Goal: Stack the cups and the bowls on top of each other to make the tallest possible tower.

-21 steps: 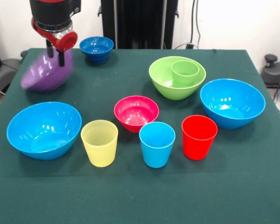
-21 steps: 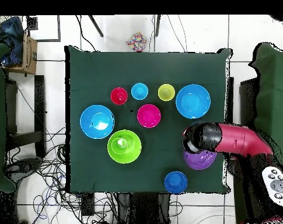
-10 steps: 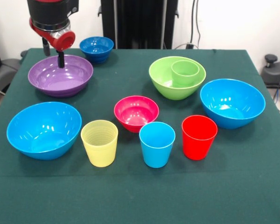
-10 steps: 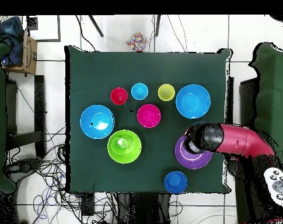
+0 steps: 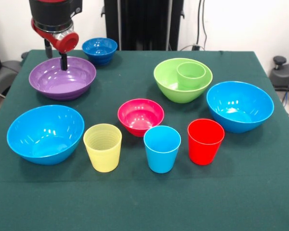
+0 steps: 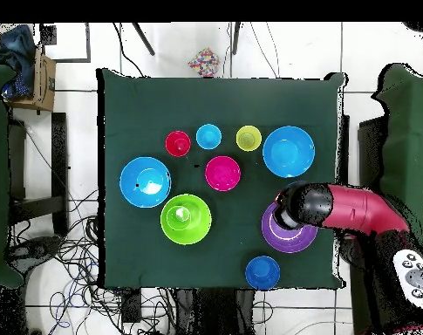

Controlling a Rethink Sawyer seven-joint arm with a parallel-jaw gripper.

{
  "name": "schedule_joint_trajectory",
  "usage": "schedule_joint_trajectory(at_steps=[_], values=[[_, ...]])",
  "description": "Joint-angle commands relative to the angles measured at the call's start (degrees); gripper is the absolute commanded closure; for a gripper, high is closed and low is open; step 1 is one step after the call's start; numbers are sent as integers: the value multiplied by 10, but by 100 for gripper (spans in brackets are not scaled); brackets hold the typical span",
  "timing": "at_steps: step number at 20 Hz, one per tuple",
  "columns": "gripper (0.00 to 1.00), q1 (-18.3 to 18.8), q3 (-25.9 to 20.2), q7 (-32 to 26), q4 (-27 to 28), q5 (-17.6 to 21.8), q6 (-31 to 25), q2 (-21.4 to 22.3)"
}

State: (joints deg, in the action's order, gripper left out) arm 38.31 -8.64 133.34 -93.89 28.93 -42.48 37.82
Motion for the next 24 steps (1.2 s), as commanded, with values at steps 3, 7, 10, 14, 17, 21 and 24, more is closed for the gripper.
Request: schedule_joint_trajectory(at_steps=[3, 7, 10, 14, 17, 21, 24], values=[[0, -20, -30, -54, 28, 26, 13, -33], [0, -20, -32, -58, 29, 27, 11, -30], [0, -22, -32, -59, 30, 26, 5, -28], [0, -21, -31, -60, 30, 27, 5, -28], [0, -24, -30, -60, 34, 29, 1, -26], [0, -31, -23, -60, 34, 31, -9, -6], [0, -20, -27, -82, 37, 33, -11, 6]])
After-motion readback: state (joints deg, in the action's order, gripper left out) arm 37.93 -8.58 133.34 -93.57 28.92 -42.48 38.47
